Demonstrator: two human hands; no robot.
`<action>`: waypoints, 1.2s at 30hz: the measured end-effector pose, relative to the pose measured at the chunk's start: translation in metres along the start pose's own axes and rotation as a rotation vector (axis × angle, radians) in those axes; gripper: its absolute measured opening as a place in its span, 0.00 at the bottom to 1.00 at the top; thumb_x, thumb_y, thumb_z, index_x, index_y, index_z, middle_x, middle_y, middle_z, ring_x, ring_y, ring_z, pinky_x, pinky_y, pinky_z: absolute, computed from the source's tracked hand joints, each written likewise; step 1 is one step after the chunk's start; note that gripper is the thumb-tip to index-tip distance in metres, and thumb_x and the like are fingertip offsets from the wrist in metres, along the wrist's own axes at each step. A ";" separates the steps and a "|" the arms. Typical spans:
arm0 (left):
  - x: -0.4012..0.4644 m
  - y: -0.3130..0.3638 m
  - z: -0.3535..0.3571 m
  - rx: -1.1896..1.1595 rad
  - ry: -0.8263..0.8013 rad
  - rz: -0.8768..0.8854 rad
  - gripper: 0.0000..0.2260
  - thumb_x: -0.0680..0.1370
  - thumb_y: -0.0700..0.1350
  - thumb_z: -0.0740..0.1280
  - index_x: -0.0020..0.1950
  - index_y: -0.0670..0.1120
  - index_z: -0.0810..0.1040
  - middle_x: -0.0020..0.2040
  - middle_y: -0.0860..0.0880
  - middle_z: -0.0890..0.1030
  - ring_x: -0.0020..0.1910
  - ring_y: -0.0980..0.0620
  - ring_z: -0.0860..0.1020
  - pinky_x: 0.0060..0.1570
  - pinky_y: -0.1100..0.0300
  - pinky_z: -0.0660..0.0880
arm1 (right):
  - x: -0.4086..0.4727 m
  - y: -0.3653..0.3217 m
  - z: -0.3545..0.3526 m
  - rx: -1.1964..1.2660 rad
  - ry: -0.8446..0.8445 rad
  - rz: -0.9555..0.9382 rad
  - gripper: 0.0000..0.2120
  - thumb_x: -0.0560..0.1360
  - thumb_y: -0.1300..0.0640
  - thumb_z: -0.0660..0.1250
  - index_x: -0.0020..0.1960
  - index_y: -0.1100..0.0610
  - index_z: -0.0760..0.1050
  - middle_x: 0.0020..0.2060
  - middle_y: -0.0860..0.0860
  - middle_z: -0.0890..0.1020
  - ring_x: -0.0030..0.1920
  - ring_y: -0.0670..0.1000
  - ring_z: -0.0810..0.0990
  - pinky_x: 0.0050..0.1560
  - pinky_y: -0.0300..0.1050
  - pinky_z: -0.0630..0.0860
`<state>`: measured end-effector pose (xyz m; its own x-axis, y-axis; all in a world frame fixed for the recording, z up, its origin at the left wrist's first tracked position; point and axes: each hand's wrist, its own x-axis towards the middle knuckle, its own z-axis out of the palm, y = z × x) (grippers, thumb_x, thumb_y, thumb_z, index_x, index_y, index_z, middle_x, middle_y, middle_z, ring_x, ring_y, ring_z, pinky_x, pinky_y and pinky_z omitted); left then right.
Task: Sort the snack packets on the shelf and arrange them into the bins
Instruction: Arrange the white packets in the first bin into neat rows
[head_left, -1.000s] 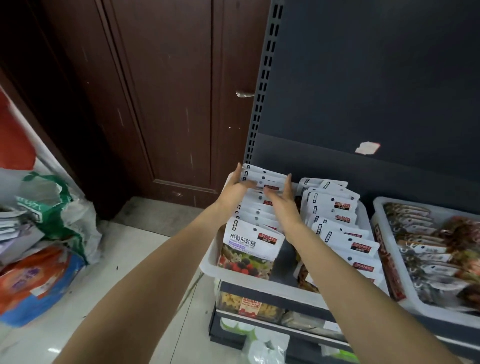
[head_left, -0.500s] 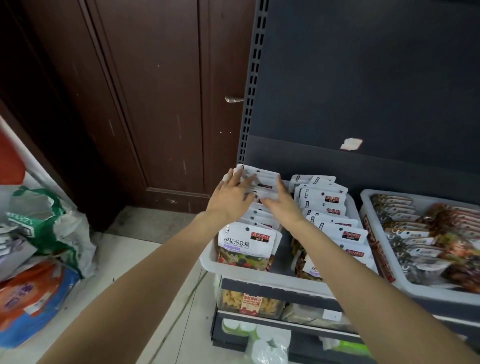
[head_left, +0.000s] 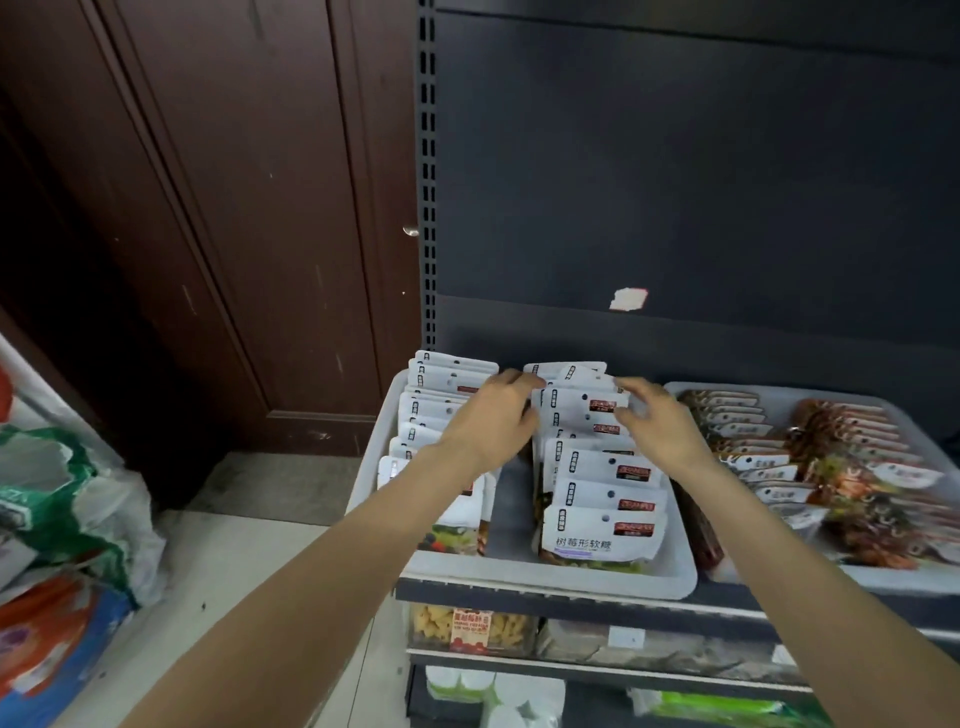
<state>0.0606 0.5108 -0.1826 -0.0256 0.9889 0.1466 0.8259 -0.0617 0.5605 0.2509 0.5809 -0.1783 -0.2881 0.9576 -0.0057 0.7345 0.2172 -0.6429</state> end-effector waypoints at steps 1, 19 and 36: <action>0.007 0.004 0.005 -0.018 -0.022 -0.017 0.18 0.80 0.40 0.60 0.70 0.45 0.69 0.66 0.43 0.71 0.57 0.45 0.75 0.60 0.55 0.71 | 0.007 0.008 -0.003 0.011 -0.002 0.006 0.19 0.78 0.61 0.61 0.69 0.56 0.68 0.67 0.57 0.72 0.63 0.57 0.73 0.61 0.44 0.68; 0.062 0.033 0.055 -0.152 -0.028 -0.389 0.12 0.79 0.45 0.64 0.60 0.44 0.78 0.60 0.47 0.79 0.58 0.46 0.76 0.57 0.62 0.69 | 0.088 0.067 -0.025 -0.080 -0.341 -0.163 0.10 0.78 0.49 0.62 0.49 0.55 0.77 0.47 0.48 0.79 0.52 0.51 0.78 0.50 0.43 0.70; 0.039 0.041 0.055 -0.223 -0.117 -0.292 0.11 0.79 0.47 0.64 0.56 0.44 0.82 0.55 0.47 0.82 0.55 0.51 0.78 0.57 0.62 0.72 | 0.102 0.062 -0.025 -0.187 0.046 -0.281 0.07 0.78 0.58 0.64 0.52 0.55 0.80 0.48 0.52 0.83 0.49 0.53 0.81 0.48 0.49 0.78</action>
<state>0.1247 0.5546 -0.1990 -0.1664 0.9772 -0.1320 0.6501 0.2094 0.7304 0.2824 0.6972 -0.1993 -0.4702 0.8621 0.1891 0.7315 0.5006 -0.4629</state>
